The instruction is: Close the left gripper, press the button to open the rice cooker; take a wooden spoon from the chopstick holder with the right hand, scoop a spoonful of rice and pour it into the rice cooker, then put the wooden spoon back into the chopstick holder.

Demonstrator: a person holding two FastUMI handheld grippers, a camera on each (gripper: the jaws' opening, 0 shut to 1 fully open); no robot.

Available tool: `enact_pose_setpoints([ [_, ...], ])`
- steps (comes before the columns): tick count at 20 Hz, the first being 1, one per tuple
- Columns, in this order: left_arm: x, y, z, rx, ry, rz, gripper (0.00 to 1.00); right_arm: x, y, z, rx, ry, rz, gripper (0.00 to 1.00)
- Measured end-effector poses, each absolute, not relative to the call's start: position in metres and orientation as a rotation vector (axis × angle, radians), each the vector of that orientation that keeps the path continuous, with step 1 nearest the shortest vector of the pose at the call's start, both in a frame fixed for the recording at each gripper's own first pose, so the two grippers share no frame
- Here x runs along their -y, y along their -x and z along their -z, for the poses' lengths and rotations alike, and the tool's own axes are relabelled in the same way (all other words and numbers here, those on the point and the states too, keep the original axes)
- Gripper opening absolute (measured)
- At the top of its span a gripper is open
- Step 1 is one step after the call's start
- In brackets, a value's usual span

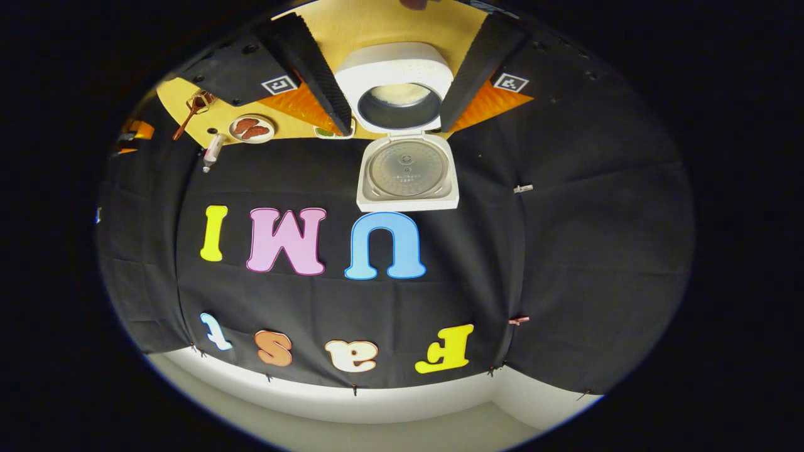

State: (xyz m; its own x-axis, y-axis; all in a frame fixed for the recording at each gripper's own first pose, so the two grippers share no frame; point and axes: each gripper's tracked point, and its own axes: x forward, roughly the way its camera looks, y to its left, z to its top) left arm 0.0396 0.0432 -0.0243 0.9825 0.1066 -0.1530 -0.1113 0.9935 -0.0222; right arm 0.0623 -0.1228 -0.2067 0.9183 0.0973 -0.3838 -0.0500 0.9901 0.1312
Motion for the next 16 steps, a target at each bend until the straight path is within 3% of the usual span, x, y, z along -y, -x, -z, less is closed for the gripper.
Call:
enact_pose_setpoints([
  [4,-0.043,-0.020,0.035,-0.180,0.026,-0.198,0.98,0.126,-0.103,0.269,-0.515,-0.232,-0.150,0.95],
  [8,-0.043,0.001,0.041,-0.207,0.036,-0.280,0.97,0.133,-0.141,0.322,-0.583,-0.329,-0.157,0.82],
  [10,-0.043,0.012,0.047,-0.222,0.043,-0.321,0.98,0.129,-0.157,0.343,-0.612,-0.376,-0.187,0.82],
  [11,-0.044,0.017,0.051,-0.230,0.042,-0.342,0.97,0.127,-0.164,0.354,-0.636,-0.398,-0.194,0.65],
  [12,-0.043,0.021,0.053,-0.240,0.037,-0.364,0.98,0.127,-0.168,0.365,-0.661,-0.417,-0.192,0.66],
  [13,-0.044,0.028,0.055,-0.246,0.032,-0.385,0.97,0.126,-0.173,0.372,-0.673,-0.428,-0.191,0.46],
  [16,-0.040,0.043,0.054,-0.249,0.031,-0.429,0.98,0.116,-0.186,0.379,-0.679,-0.481,-0.219,0.42],
])
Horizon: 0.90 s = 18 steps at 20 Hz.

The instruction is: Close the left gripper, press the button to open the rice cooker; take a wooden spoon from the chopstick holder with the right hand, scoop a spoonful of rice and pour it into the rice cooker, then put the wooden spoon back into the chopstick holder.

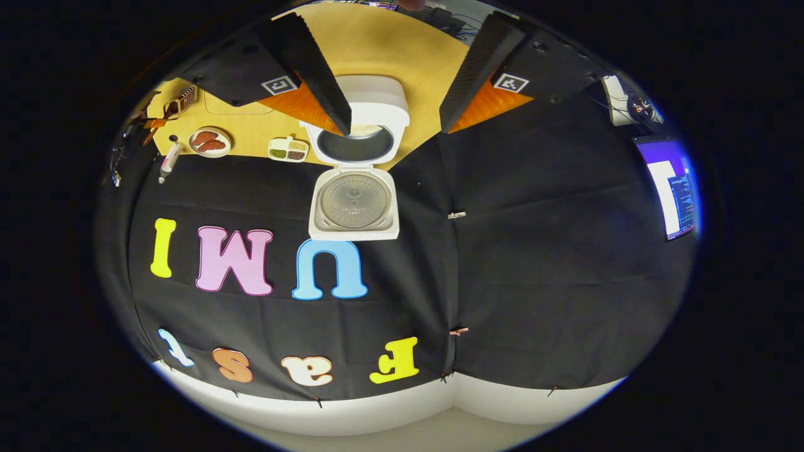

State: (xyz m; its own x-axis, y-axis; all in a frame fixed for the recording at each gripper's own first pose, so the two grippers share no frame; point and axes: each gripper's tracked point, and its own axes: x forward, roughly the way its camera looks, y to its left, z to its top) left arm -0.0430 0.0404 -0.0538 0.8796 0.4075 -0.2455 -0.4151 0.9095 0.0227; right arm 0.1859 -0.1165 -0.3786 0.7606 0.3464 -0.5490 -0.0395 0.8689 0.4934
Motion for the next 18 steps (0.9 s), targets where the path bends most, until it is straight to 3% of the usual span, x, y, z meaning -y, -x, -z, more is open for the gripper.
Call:
enact_pose_setpoints([
  [1,-0.040,0.049,0.055,-0.250,0.037,-0.439,0.98,0.117,-0.186,0.376,-0.678,-0.496,-0.223,0.27],
  [4,-0.043,0.063,0.055,-0.252,0.052,-0.473,0.98,0.116,-0.185,0.359,-0.643,-0.511,-0.235,0.14],
  [10,-0.058,0.077,0.058,-0.248,0.082,-0.486,0.97,0.128,-0.182,0.300,-0.553,-0.501,-0.214,0.12],
  [18,-0.090,0.060,0.057,-0.229,0.096,-0.347,0.97,0.083,-0.147,0.159,-0.364,-0.496,-0.279,0.11],
])
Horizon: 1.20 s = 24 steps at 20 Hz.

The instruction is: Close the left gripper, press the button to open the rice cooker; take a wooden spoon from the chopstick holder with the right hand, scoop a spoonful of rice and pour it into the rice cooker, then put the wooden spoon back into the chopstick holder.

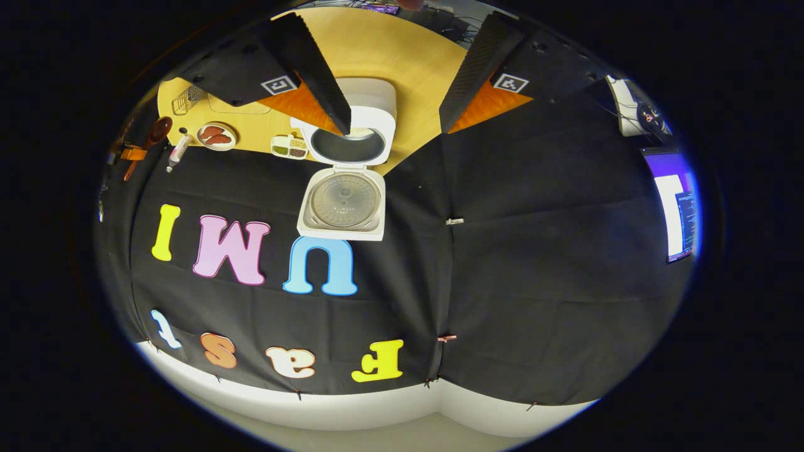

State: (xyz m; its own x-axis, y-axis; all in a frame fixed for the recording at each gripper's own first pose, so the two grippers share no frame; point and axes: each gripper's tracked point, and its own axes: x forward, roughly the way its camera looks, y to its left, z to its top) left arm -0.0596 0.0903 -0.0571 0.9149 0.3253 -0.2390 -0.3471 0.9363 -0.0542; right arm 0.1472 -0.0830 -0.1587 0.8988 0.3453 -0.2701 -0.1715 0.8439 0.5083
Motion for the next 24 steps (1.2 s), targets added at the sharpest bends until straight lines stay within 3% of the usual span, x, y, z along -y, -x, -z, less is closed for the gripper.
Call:
enact_pose_setpoints([
  [4,-0.106,0.039,0.052,-0.211,0.064,-0.255,0.98,0.018,-0.118,0.124,-0.335,-0.417,-0.350,0.11],
  [8,-0.118,0.024,0.048,-0.188,0.033,-0.177,0.99,-0.042,-0.101,0.134,-0.378,-0.262,-0.390,0.11],
  [20,-0.147,-0.006,0.058,-0.191,0.004,-0.101,0.99,-0.149,-0.121,0.298,-0.584,0.324,-0.372,0.12],
  [24,-0.147,-0.018,0.068,-0.203,0.012,-0.071,0.99,-0.156,-0.105,0.339,-0.709,0.344,-0.352,0.12],
])
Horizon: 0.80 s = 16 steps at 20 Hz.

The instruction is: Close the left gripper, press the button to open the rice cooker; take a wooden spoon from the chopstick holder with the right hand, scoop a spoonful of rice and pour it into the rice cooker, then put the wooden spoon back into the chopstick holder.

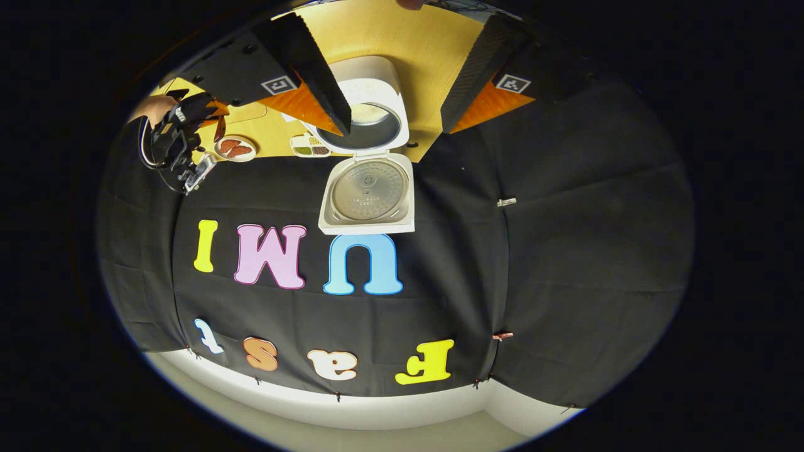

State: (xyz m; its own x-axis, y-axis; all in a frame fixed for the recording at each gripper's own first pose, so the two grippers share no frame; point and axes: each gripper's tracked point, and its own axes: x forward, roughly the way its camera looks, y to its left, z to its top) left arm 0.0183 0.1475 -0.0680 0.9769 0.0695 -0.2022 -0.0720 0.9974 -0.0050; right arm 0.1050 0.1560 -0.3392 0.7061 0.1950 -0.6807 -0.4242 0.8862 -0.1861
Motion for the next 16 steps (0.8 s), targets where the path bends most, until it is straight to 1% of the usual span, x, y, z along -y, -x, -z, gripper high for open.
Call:
enact_pose_setpoints([
  [2,-0.155,-0.022,0.071,-0.210,0.010,-0.073,0.99,-0.162,-0.098,0.342,-0.729,0.255,-0.312,0.12],
  [5,-0.164,-0.021,0.072,-0.212,0.022,-0.088,0.99,-0.177,-0.092,0.339,-0.750,-0.019,-0.236,0.12],
  [9,-0.178,-0.014,0.077,-0.224,0.014,-0.109,0.99,-0.196,-0.097,0.336,-0.774,-0.341,-0.186,0.12],
  [13,-0.191,-0.009,0.076,-0.225,0.012,-0.138,0.99,-0.192,-0.103,0.341,-0.778,-0.612,-0.119,0.12],
  [16,-0.193,-0.006,0.079,-0.230,0.011,-0.143,0.99,-0.181,-0.107,0.342,-0.751,-0.817,-0.079,0.12],
])
